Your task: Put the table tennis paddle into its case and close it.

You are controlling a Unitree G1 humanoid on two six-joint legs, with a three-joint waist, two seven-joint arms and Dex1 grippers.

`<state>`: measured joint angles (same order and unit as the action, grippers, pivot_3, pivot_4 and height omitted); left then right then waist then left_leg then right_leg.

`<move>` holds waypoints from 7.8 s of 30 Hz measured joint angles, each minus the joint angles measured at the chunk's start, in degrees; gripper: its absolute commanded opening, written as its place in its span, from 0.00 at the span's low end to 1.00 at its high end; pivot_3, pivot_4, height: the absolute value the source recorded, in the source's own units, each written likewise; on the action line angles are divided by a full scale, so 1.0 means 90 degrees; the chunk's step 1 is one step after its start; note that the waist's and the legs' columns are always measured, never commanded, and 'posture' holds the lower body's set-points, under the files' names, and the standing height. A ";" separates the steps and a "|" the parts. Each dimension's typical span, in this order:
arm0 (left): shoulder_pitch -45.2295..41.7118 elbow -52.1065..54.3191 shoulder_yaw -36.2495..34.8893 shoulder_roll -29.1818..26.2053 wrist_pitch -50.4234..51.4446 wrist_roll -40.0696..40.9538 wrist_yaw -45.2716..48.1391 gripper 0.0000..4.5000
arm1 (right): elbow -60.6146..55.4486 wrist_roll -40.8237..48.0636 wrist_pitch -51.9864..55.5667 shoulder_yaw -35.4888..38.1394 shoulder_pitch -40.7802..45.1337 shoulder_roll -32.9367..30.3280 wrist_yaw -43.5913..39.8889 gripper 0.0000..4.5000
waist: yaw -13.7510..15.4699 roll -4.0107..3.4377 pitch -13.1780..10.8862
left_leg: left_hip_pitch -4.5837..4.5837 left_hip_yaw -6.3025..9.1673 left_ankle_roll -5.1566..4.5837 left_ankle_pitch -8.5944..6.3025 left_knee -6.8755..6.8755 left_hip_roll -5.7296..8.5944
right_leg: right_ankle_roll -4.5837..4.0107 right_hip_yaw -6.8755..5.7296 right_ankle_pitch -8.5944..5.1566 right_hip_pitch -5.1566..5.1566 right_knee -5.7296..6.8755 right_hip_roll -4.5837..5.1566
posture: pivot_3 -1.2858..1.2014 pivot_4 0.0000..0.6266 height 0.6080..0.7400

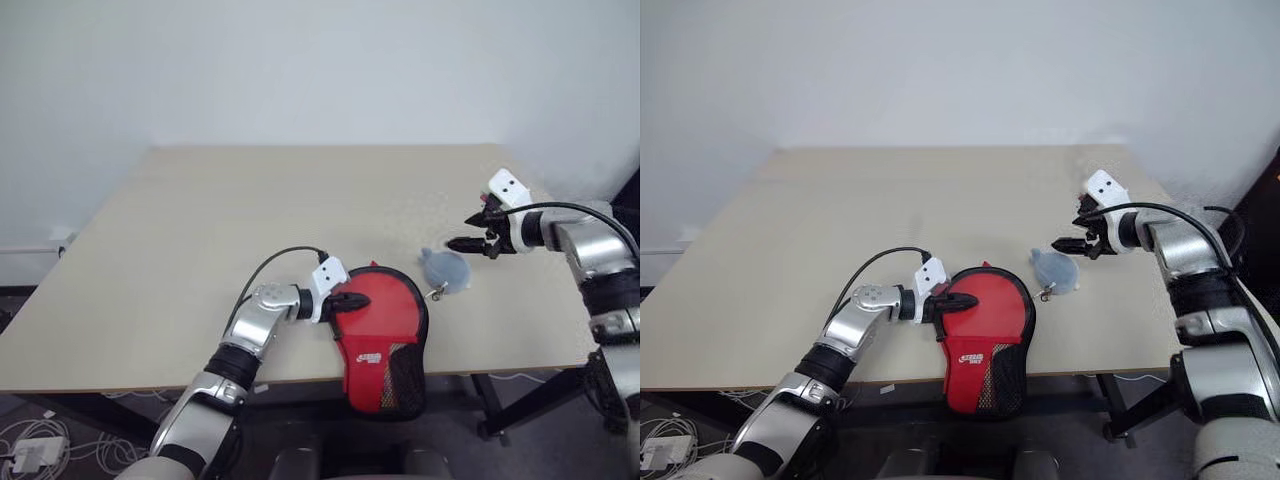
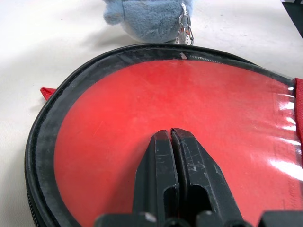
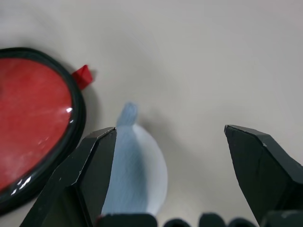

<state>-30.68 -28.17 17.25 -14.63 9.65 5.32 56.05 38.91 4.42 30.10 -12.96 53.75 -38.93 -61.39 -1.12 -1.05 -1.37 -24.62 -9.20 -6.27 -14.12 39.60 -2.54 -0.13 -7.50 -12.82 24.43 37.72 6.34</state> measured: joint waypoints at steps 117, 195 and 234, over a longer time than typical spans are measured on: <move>-0.0290 0.0048 0.0381 0.0259 0.0209 -0.0250 0.0300 0.00 | -0.7238 0.0145 0.0212 -0.0099 -0.4907 -0.2677 -0.1977 0.02 | 0.0310 0.0022 0.0015 | 0.0000 0.0071 -0.0067 -0.0092 -0.0033 0.0081 | 0.0103 -0.0048 -0.0062 -0.0079 -0.0119 0.0085 | 0.52 0.00 0.74; -0.0536 -0.0410 0.0445 0.0343 -0.0106 -0.0328 0.0410 0.00 | -0.4215 -0.0639 -0.4545 -0.0136 -0.3215 -0.3522 -0.3295 0.81 | 0.0323 0.0022 0.0012 | -0.0002 0.0102 -0.0147 -0.0143 0.0034 0.0236 | 0.0254 -0.0144 -0.0057 -0.0159 -0.0114 0.0285 | 0.52 0.00 0.74; -0.0465 -0.0424 0.0367 0.0419 -0.0136 -0.0390 0.0411 0.00 | -0.1563 -0.4769 -1.3435 -0.1187 -0.1641 -0.2466 0.0945 0.81 | 0.0181 0.0004 0.0019 | 0.0012 0.0040 -0.0028 -0.0075 -0.0013 0.0238 | 0.0235 -0.0121 -0.0004 -0.0123 -0.0088 0.0280 | 0.52 0.00 0.74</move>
<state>-34.87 -31.99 20.56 -10.86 8.43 1.81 59.75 24.85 -38.50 -90.82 -23.65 38.98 -61.12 -52.88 0.51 -1.01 -1.20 -24.51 -8.84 -6.52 -14.79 39.48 -0.40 1.99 -8.60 -12.86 23.32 36.93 8.86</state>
